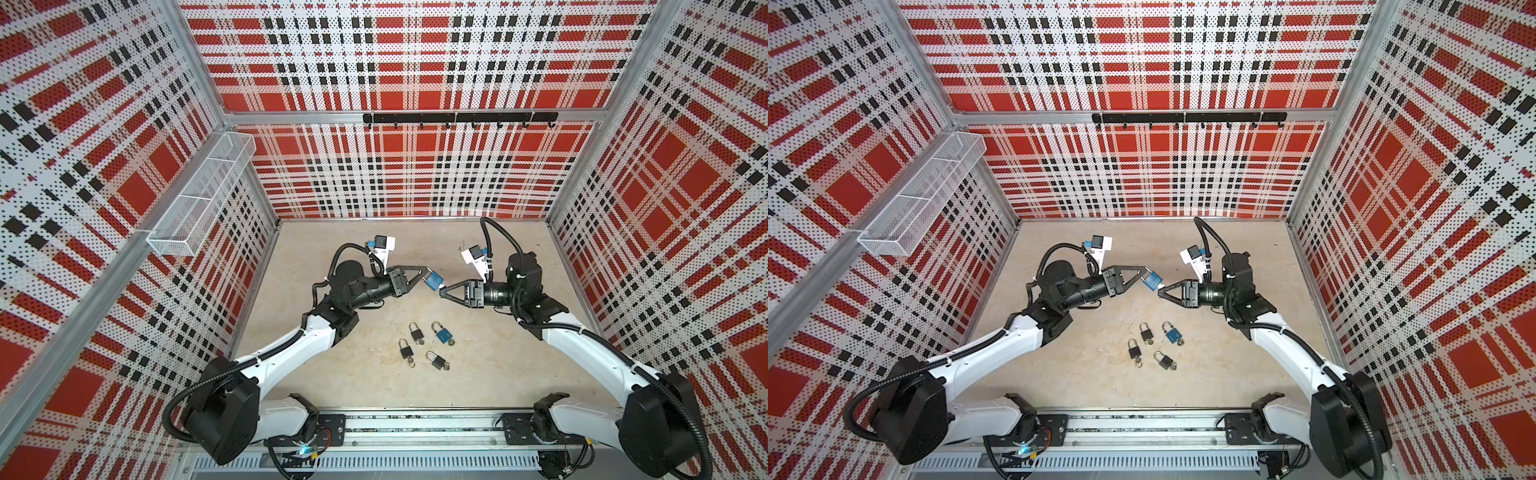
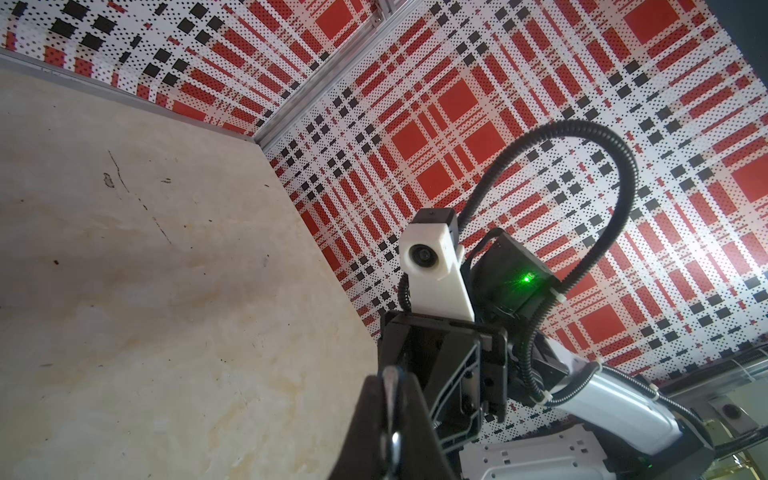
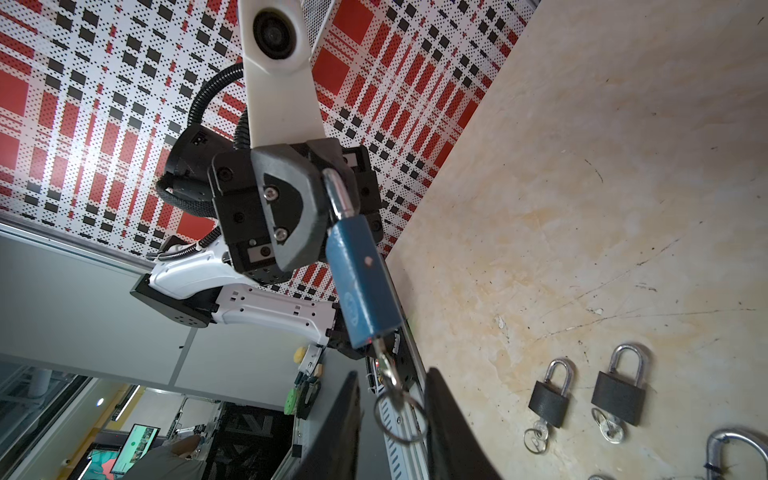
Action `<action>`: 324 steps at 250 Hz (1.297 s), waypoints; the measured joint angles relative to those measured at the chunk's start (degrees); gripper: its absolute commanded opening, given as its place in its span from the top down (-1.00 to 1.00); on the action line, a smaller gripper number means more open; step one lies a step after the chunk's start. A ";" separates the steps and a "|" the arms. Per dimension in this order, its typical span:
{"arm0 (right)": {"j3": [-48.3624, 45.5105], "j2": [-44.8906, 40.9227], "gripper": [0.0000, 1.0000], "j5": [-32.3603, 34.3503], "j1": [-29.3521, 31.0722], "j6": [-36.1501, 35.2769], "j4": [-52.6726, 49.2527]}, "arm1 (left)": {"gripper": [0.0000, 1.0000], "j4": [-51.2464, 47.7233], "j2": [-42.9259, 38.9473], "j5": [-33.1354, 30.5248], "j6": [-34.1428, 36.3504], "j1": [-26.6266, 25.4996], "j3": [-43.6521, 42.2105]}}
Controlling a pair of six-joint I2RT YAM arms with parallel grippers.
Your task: Lock with the key
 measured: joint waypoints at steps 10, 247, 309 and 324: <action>0.09 0.13 0.51 0.00 0.00 0.02 0.02 | 1.00 0.00 0.00 0.00 0.00 0.00 -0.02; 1.84 1.66 1.00 -3.02 -0.11 1.20 3.61 | 1.00 0.90 -0.07 0.83 -0.90 1.73 -1.05; -0.59 -0.57 1.00 -1.77 -0.44 1.27 5.35 | 1.00 0.81 -0.07 4.35 -1.03 2.71 -1.05; -0.98 -0.90 1.00 -1.66 -0.52 1.29 5.68 | 1.00 0.79 -0.07 5.01 -1.03 2.86 -1.05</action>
